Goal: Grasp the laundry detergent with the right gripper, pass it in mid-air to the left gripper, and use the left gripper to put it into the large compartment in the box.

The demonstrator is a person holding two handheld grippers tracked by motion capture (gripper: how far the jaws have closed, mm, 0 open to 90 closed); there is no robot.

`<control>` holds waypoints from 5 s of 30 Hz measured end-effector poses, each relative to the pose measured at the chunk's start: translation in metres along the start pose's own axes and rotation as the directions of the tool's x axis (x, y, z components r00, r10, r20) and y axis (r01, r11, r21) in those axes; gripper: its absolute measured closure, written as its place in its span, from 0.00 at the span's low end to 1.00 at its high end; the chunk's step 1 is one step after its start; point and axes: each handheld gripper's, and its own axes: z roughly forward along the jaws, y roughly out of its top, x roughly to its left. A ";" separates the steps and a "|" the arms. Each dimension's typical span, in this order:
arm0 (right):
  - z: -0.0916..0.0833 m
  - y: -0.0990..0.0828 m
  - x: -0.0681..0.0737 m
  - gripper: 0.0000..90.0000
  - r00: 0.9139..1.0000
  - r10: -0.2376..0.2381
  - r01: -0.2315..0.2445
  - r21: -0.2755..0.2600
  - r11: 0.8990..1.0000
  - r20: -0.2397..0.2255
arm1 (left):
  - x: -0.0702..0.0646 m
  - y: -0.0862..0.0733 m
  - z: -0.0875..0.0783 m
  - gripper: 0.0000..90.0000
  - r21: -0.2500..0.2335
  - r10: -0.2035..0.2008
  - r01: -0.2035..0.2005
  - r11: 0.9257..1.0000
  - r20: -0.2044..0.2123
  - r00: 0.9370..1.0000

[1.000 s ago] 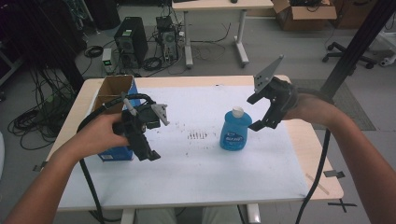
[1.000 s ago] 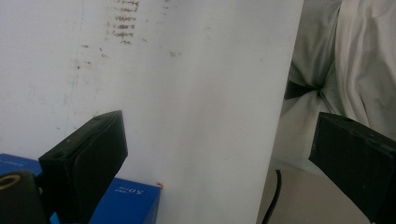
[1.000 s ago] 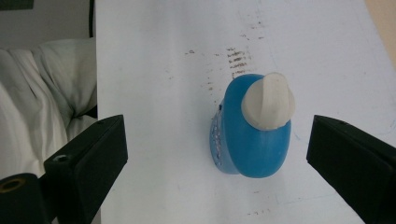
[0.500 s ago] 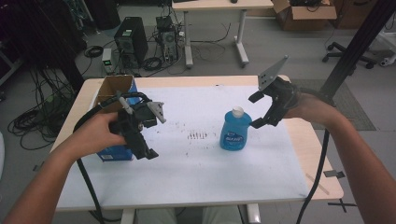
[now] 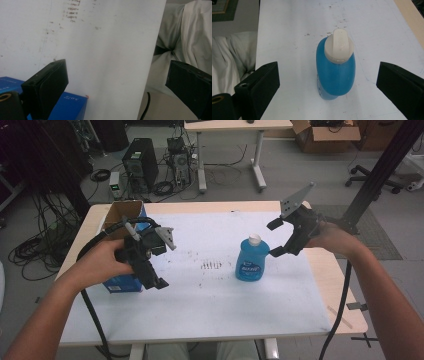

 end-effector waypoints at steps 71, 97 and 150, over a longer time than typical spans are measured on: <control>0.030 -0.085 -0.012 0.05 0.992 0.122 -0.123 -0.146 0.982 -0.013 | 0.002 0.007 0.007 0.05 0.015 -0.010 0.010 1.000 0.005 1.000; 0.043 -0.105 -0.011 0.05 0.988 0.155 -0.155 -0.223 0.962 -0.018 | 0.003 0.009 0.009 0.05 0.014 -0.013 0.013 1.000 0.010 1.000; 0.097 -0.098 -0.018 0.05 0.992 0.118 -0.123 -0.308 0.943 -0.036 | 0.005 0.010 0.014 0.05 0.025 -0.030 0.030 0.999 0.017 0.999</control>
